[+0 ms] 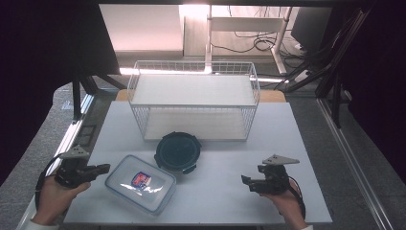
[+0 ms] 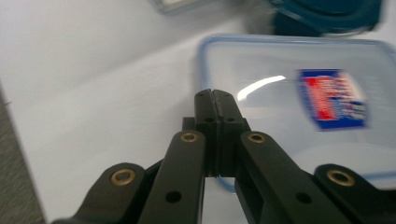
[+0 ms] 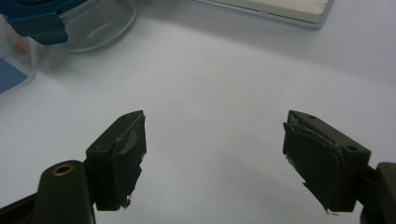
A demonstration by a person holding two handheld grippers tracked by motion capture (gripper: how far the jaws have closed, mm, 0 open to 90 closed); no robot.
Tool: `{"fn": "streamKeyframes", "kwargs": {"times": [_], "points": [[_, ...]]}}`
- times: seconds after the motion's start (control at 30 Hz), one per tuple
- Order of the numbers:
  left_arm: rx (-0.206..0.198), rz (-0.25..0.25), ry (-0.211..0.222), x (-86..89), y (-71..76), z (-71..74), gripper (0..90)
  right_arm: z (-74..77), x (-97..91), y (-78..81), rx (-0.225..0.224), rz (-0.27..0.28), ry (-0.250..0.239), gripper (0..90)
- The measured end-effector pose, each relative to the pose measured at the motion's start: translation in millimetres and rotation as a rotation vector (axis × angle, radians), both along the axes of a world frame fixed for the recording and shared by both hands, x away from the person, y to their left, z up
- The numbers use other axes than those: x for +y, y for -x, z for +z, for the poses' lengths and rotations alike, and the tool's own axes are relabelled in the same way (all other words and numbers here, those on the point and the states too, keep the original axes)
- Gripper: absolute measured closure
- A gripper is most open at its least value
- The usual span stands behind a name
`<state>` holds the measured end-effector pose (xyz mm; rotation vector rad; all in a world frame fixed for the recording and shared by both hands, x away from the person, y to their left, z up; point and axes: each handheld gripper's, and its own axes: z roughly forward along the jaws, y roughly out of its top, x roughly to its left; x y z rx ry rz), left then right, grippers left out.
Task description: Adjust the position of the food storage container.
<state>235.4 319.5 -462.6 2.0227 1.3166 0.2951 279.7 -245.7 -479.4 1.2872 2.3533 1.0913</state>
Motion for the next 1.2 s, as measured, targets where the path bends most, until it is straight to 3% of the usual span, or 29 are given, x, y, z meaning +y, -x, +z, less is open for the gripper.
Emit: {"fn": "streamKeyframes", "kwargs": {"times": [0.13,0.3,0.4,0.53,0.73,1.2], "points": [[0.035,0.021,-0.01,4.8,-3.8,-9.9,89.9,-0.3,-0.3,-0.4,0.0,-0.001,0.002,21.1],[0.085,-0.002,0.006,4.6,-5.9,-24.8,89.9,-0.5,0.7,-0.1,0.001,0.0,0.004,21.1],[0.089,-0.005,-0.019,2.4,-5.2,-27.3,89.9,0.6,1.0,0.5,-0.002,0.002,0.001,21.1],[0.087,-0.019,-0.009,4.1,-3.7,-27.9,89.9,0.3,0.4,0.1,0.0,-0.002,0.001,21.1],[0.1,-0.065,0.026,2.9,-0.3,-29.8,90.0,-1.3,0.3,-0.8,0.004,-0.003,0.003,21.1],[0.121,-0.174,0.095,-21.2,15.3,-33.1,89.9,-0.3,0.7,-0.2,0.001,-0.003,0.002,21.1]]}}
